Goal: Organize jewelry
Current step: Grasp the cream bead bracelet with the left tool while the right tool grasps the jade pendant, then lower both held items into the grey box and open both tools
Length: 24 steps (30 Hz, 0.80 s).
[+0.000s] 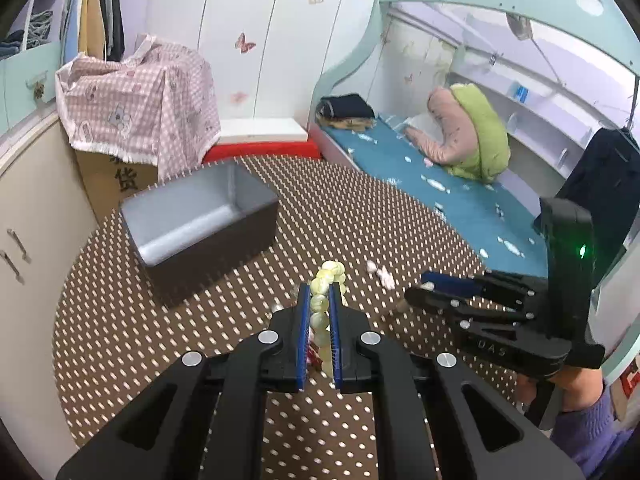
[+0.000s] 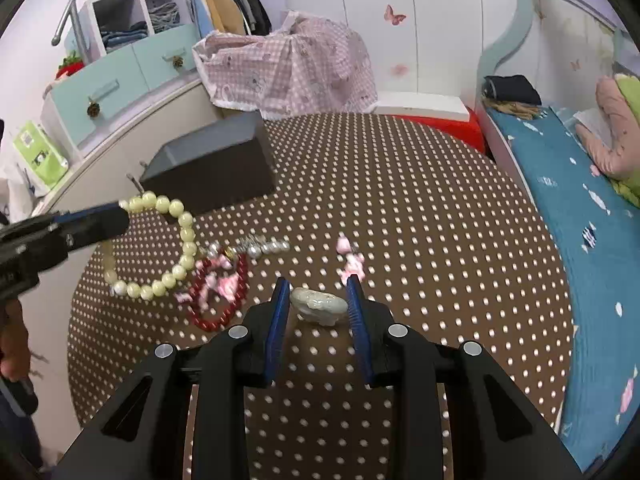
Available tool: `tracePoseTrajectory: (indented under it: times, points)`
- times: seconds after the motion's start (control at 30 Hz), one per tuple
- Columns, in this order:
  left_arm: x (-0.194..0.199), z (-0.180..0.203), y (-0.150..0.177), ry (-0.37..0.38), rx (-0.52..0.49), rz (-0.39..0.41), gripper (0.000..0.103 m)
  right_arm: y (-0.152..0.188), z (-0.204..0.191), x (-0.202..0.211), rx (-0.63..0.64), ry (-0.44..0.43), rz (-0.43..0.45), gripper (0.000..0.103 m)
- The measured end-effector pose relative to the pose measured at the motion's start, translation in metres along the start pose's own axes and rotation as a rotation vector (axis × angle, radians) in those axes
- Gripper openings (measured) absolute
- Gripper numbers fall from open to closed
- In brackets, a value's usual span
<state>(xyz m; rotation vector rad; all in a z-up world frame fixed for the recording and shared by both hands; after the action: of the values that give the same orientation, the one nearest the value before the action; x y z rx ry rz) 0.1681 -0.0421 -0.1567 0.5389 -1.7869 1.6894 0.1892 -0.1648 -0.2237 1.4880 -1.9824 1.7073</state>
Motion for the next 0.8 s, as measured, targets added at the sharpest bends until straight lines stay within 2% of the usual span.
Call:
tracePoseTrajectory:
  times: [0.13,0.37,0.57,0.67,0.8]
  points:
    - [0.010,-0.020,-0.028,0.025,0.020,0.044,0.008,-0.029,-0.018,0.001,0.040,0.000,0.022,0.029]
    - [0.013,-0.069,-0.078,-0.003,0.077,0.110,0.008,-0.099,-0.049,-0.011,0.090,-0.040,0.067,0.029]
    - [-0.034,-0.099,-0.089,-0.060,0.108,0.039,0.008,-0.148,-0.069,-0.055,0.081,-0.089,0.054,0.029]
    - [-0.063,-0.107,-0.081,-0.058,0.127,-0.024,0.008,-0.157,-0.071,-0.085,0.060,-0.107,0.021,0.029]
    - [-0.084,-0.106,-0.065,-0.067,0.116,-0.072,0.008,-0.152,-0.070,-0.117,0.039,-0.115,-0.028,0.029]
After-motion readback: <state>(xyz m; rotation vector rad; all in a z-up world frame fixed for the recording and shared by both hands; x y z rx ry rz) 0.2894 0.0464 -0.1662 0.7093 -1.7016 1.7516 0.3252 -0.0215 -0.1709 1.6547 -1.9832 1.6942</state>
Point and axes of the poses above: each gripper's, at about its wrist camera, not at the fingertips, and x roughly against the way its jaws point, z to its right, y to its underside, the point moved 9 cm from there along -x, roughly the way its jaws point, and after that the axes turned 15 degrees about -y, right-handed, at the moved point
